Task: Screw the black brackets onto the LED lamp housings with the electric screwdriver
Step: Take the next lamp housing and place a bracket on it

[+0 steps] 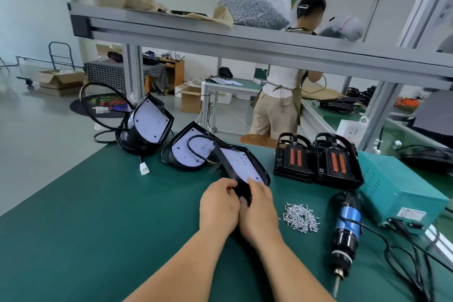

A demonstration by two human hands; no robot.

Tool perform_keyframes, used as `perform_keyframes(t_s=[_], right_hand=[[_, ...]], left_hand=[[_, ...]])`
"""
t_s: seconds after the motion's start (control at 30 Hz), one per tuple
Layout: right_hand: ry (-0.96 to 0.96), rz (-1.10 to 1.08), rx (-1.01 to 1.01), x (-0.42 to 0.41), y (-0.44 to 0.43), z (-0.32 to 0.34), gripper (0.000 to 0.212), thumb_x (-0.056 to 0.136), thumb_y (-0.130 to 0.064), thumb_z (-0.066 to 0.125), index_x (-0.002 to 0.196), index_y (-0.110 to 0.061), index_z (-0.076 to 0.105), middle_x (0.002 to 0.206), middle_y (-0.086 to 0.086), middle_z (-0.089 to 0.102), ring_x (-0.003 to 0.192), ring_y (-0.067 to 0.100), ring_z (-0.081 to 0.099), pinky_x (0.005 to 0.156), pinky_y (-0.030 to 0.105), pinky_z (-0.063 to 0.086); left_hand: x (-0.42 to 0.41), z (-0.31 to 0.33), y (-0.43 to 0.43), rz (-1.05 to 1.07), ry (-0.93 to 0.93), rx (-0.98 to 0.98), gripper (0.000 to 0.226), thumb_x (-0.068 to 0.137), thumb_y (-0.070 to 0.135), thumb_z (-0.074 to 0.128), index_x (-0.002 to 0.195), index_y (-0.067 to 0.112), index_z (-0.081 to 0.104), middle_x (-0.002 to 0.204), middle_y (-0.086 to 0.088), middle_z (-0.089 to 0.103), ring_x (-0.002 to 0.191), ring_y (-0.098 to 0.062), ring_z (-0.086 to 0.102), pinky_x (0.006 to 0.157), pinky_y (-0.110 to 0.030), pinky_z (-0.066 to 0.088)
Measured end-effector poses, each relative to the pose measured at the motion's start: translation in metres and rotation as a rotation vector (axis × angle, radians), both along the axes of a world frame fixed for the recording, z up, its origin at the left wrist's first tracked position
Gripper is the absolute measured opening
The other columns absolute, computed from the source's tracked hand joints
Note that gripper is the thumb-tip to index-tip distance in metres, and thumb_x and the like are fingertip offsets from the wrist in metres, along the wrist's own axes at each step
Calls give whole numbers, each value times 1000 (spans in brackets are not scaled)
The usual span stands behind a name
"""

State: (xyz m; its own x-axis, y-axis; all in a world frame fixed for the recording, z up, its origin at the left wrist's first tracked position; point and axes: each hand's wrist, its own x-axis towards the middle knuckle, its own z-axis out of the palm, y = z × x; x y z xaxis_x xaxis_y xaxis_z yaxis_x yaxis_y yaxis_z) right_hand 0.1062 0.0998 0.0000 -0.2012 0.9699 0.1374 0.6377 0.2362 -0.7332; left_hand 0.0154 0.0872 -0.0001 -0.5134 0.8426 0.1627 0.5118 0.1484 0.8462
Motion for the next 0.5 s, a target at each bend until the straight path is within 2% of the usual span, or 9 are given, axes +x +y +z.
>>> perform_keyframes(t_s=[0.07, 0.13, 0.23, 0.3, 0.37, 0.43, 0.47, 0.5], right_hand=[[60, -53, 32, -1, 0, -2, 47, 100, -19, 52, 146, -16, 44, 144, 3, 37, 126, 15, 46, 89, 13, 28], [106, -117, 77, -3, 0, -3, 34, 96, -19, 59, 130, -13, 59, 123, 2, 45, 108, 16, 52, 76, 11, 25], [174, -206, 158, -1, 0, -4, 17, 92, -22, 68, 104, -12, 68, 98, -2, 47, 95, 21, 53, 70, 16, 25], [232, -238, 182, 3, 0, -3, 17, 92, -26, 68, 102, -13, 68, 95, -1, 51, 87, 17, 50, 71, 19, 26], [303, -248, 212, 5, -1, -3, 20, 92, -28, 68, 104, -13, 67, 96, 0, 55, 80, 7, 51, 70, 17, 30], [397, -270, 251, 8, -1, -2, 15, 92, -28, 67, 99, -15, 66, 95, 1, 58, 77, -7, 55, 66, 8, 35], [444, -285, 262, 9, -1, -2, 12, 92, -29, 67, 94, -17, 64, 93, 4, 61, 74, -9, 56, 66, 4, 37], [499, -296, 263, 10, 0, -2, 12, 91, -31, 66, 91, -20, 63, 92, 7, 63, 73, -5, 58, 67, 5, 40]], left_hand=[[-1, 0, -3, -22, 39, 8, 30, 94, 11, 49, 115, 20, 68, 119, 4, 65, 107, -12, 59, 82, -15, 36], [-3, 1, -5, -55, 81, 4, 26, 89, 8, 52, 107, 19, 69, 117, 0, 60, 101, -15, 56, 77, -15, 35], [-11, 2, -10, -131, 252, -105, 31, 89, 8, 52, 112, 21, 68, 123, -4, 49, 108, -22, 52, 89, -21, 41], [-18, 7, -13, -159, 391, -218, 37, 90, 7, 50, 119, 21, 68, 124, -7, 52, 114, -24, 51, 95, -25, 41], [-26, 11, -14, -136, 451, -279, 33, 90, 6, 47, 113, 16, 69, 121, -10, 56, 112, -27, 53, 89, -29, 42], [-36, 15, -12, -37, 400, -281, 20, 89, 6, 46, 92, 12, 64, 117, -13, 55, 102, -31, 52, 81, -31, 41], [-42, 15, -12, 20, 354, -262, 20, 89, 6, 45, 90, 12, 64, 117, -14, 54, 100, -32, 51, 80, -32, 41], [-47, 16, -12, 63, 302, -228, 25, 89, 5, 45, 97, 11, 68, 120, -14, 53, 103, -33, 51, 83, -32, 42]])
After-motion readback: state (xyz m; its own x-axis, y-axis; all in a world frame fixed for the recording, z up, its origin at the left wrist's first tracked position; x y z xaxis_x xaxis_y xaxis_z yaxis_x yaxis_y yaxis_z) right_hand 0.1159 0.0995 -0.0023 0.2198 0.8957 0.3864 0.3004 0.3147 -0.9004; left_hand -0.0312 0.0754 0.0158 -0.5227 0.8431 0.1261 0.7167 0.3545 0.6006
